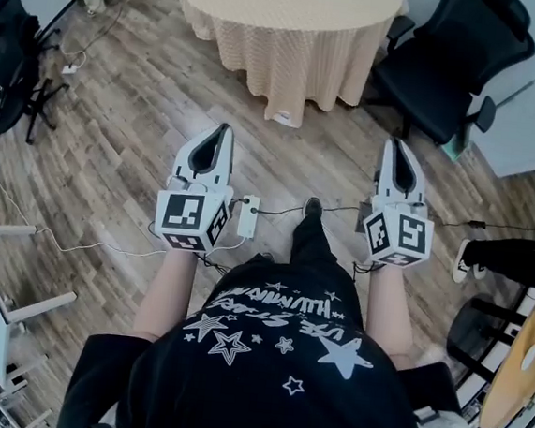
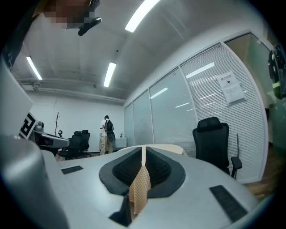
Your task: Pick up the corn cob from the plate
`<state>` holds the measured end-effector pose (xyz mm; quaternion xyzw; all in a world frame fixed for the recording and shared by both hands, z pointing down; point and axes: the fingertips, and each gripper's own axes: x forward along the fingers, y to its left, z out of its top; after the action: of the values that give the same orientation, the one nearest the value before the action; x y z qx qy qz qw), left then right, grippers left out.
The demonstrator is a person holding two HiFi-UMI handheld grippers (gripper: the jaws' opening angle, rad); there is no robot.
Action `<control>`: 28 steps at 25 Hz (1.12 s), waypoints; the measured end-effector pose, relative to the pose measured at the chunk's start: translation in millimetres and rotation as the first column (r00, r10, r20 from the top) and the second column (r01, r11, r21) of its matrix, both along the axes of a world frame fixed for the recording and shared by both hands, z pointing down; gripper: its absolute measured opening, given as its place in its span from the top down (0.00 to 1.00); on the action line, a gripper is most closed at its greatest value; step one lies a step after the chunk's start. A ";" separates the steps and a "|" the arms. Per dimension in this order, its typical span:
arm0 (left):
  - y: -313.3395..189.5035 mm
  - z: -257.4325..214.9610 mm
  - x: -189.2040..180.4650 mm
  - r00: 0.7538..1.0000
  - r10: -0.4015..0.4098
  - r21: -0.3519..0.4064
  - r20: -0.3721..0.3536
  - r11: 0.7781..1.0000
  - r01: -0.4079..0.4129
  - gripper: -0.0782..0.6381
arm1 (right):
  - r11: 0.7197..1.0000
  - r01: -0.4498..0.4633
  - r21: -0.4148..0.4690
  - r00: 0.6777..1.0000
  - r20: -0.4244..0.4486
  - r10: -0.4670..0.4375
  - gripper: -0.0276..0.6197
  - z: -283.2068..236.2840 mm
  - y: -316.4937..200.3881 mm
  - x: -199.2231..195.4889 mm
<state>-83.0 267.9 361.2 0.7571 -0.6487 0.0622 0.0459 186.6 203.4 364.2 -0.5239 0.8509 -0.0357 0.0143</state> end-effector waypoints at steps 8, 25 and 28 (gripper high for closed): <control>-80.2 1.3 10.7 0.998 -0.058 -0.023 0.013 0.998 0.058 0.88 | 0.998 0.062 -0.009 0.998 0.030 -0.062 0.89 3.0 -99.4 4.3; -182.0 -9.9 28.3 0.975 -0.214 -0.015 0.053 0.977 0.215 0.88 | 0.979 0.194 -0.060 0.977 0.100 -0.188 0.89 27.6 -246.1 17.9; -180.6 -14.0 28.1 0.974 -0.220 -0.015 0.055 0.975 0.221 0.88 | 0.975 0.210 -0.071 0.974 0.106 -0.202 0.89 30.2 -252.0 9.0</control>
<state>-54.9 87.3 347.2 0.6782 -0.7289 0.0836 0.0434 195.6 -48.6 394.5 -0.4306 0.8967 -0.0977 0.0309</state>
